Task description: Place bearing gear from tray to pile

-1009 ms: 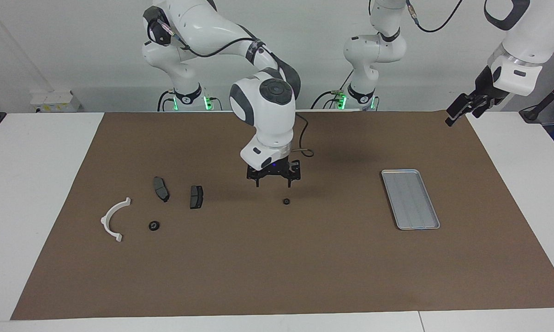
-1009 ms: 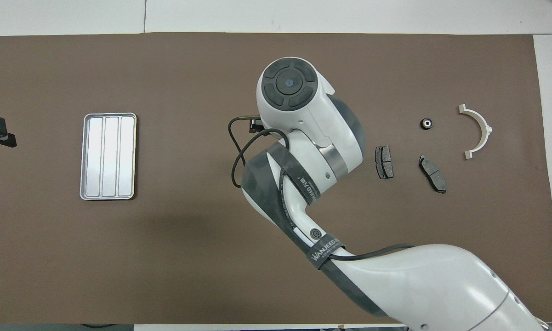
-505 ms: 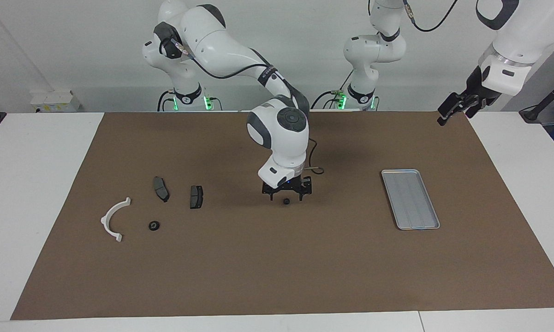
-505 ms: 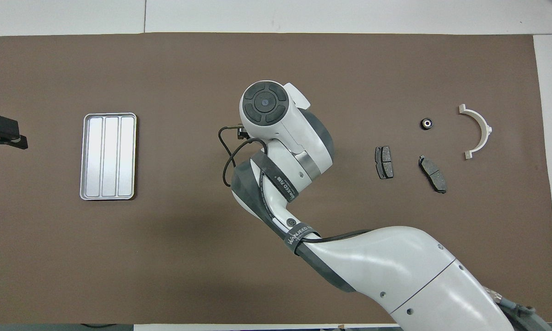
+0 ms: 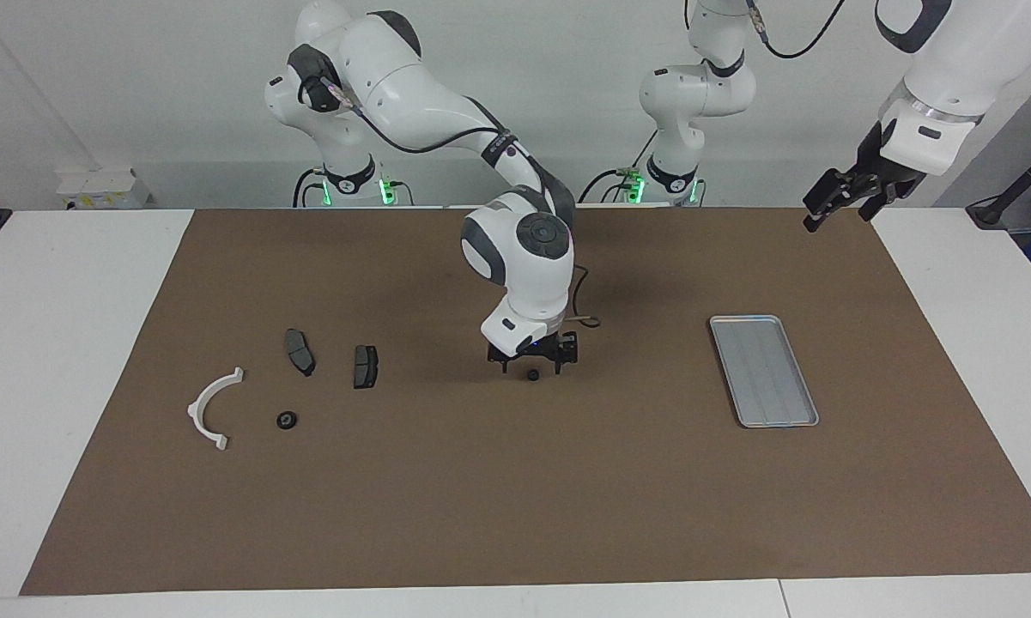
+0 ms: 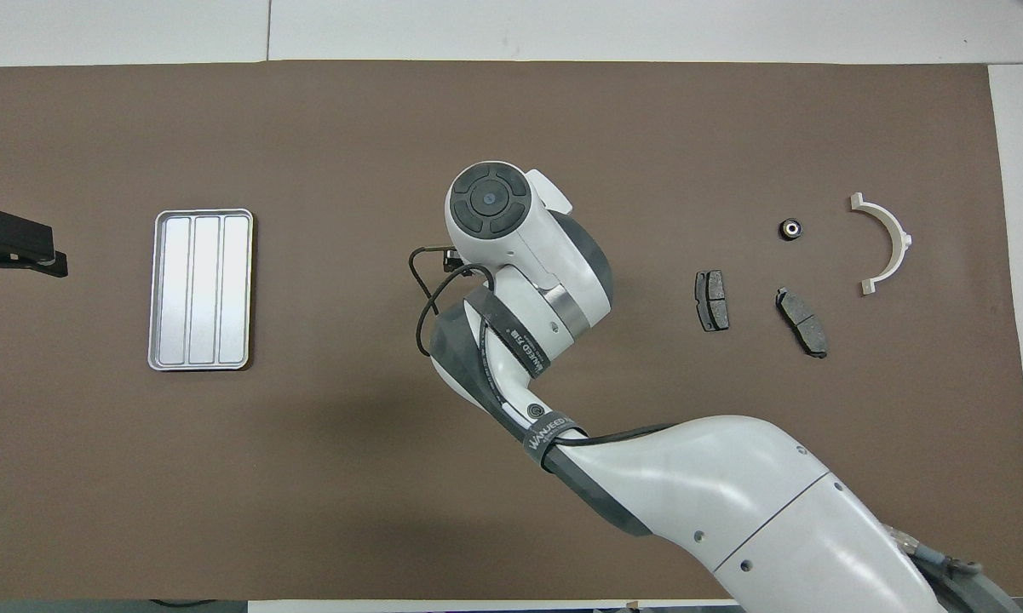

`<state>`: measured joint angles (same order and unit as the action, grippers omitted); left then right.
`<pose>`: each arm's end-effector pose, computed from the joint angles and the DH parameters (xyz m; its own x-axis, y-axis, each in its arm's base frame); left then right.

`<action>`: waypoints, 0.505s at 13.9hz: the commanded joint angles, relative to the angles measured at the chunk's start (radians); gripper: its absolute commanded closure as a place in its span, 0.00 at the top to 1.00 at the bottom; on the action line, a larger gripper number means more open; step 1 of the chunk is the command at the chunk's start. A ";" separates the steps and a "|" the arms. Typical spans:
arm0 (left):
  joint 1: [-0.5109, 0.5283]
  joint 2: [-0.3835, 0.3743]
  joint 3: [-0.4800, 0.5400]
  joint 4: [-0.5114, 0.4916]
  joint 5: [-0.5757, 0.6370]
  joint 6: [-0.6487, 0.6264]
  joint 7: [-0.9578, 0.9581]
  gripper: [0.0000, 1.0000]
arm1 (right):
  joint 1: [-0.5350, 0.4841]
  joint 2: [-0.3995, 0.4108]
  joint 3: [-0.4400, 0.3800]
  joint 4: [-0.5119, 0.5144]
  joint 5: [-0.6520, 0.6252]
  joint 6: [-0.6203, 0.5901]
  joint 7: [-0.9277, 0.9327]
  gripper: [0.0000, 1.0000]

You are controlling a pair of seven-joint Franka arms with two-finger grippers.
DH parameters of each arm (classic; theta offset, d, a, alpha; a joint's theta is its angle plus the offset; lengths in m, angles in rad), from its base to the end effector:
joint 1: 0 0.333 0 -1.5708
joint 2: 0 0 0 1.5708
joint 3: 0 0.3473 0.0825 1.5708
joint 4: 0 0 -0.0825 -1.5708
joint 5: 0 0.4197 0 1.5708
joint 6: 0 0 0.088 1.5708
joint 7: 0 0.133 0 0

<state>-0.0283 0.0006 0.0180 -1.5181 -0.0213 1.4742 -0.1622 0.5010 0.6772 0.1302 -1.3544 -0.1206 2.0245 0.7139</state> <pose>0.5795 -0.0090 0.6477 0.9877 0.1493 -0.0473 0.1501 -0.9886 0.0138 0.6486 0.4368 0.3087 0.9982 -0.0579 0.0164 -0.0583 -0.9981 0.0213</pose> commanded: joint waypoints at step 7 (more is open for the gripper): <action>0.039 -0.013 -0.003 -0.002 -0.005 -0.012 0.026 1.00 | 0.010 -0.005 0.005 -0.075 0.019 0.086 -0.025 1.00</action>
<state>-0.0034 -0.0003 0.0243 -1.5173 -0.0213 1.4742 -0.1533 0.5053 0.6776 0.1316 -1.4020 -0.1205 2.0764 0.7110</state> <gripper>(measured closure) 0.000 0.000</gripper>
